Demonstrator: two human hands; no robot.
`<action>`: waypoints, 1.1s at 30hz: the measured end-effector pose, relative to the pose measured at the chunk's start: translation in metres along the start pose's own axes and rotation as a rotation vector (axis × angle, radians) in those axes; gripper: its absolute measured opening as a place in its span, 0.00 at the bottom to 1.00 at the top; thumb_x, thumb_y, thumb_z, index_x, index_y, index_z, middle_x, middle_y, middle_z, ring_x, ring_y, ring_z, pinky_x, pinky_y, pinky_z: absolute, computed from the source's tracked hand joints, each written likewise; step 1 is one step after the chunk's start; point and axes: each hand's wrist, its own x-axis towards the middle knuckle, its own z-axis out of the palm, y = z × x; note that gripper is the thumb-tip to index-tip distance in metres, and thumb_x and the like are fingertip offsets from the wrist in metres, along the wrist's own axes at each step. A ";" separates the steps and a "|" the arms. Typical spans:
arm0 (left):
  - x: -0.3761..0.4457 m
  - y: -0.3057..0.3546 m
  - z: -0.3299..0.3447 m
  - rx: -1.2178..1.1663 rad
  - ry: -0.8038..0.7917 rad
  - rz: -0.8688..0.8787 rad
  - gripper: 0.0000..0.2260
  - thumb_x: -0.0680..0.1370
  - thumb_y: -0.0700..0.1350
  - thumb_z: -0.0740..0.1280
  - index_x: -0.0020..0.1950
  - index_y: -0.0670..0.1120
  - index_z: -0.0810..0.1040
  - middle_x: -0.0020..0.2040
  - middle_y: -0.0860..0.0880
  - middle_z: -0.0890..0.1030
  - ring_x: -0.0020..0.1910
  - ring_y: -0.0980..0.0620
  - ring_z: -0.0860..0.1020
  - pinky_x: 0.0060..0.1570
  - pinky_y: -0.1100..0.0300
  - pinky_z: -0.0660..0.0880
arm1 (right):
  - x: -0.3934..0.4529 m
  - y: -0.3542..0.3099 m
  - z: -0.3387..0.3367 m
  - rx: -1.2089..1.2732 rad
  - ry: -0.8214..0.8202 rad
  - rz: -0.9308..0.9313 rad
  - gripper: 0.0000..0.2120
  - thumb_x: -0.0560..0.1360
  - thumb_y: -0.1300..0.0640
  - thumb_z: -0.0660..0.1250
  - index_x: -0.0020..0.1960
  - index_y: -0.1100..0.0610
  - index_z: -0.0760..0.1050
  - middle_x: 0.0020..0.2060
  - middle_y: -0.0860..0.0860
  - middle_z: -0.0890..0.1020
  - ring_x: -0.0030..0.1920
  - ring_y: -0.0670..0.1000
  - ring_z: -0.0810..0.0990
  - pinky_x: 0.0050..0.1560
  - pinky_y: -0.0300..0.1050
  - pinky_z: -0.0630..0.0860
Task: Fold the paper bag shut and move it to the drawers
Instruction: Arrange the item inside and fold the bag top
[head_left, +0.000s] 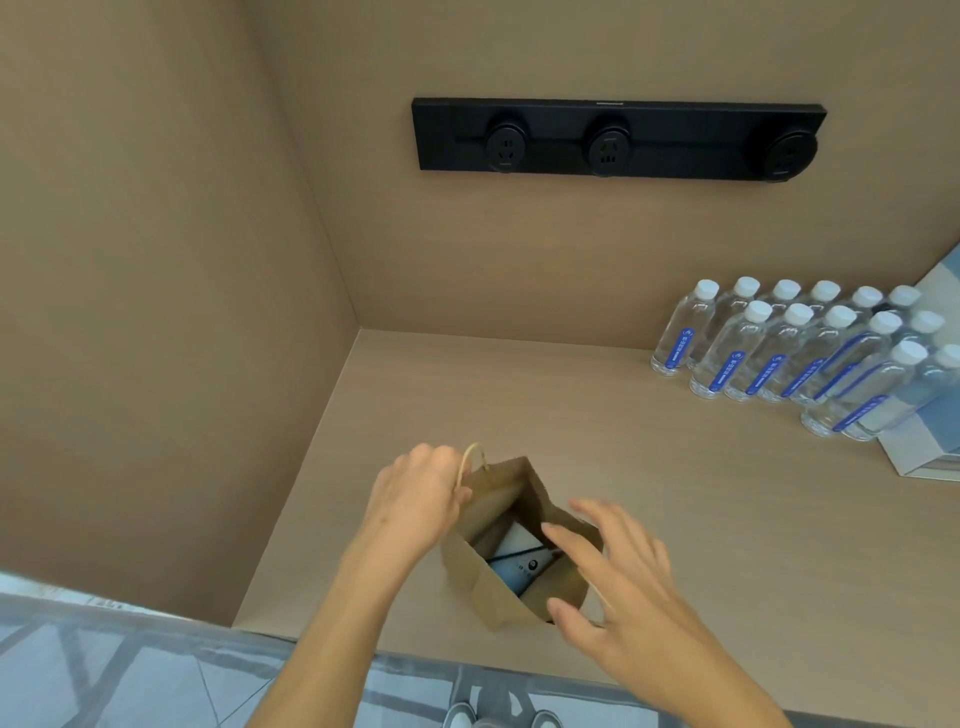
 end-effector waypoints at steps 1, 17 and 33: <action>0.002 0.004 -0.001 0.000 0.033 -0.019 0.12 0.75 0.50 0.68 0.38 0.49 0.67 0.36 0.50 0.71 0.39 0.42 0.77 0.35 0.54 0.67 | 0.001 0.002 -0.002 0.001 -0.059 0.016 0.32 0.71 0.33 0.54 0.74 0.41 0.60 0.70 0.38 0.56 0.70 0.45 0.54 0.66 0.40 0.53; -0.042 0.015 0.013 -0.191 0.021 -0.156 0.10 0.78 0.49 0.58 0.51 0.51 0.79 0.59 0.55 0.76 0.52 0.48 0.76 0.43 0.56 0.69 | 0.021 -0.019 -0.005 0.031 0.011 0.299 0.12 0.77 0.44 0.60 0.39 0.48 0.64 0.33 0.48 0.78 0.36 0.54 0.78 0.33 0.48 0.74; -0.076 0.016 0.024 -0.503 -0.135 -0.163 0.36 0.71 0.33 0.57 0.74 0.59 0.51 0.74 0.59 0.59 0.64 0.45 0.71 0.59 0.54 0.69 | 0.018 -0.016 -0.022 -0.036 0.133 -0.027 0.17 0.72 0.57 0.69 0.59 0.46 0.73 0.56 0.44 0.71 0.57 0.42 0.69 0.56 0.38 0.68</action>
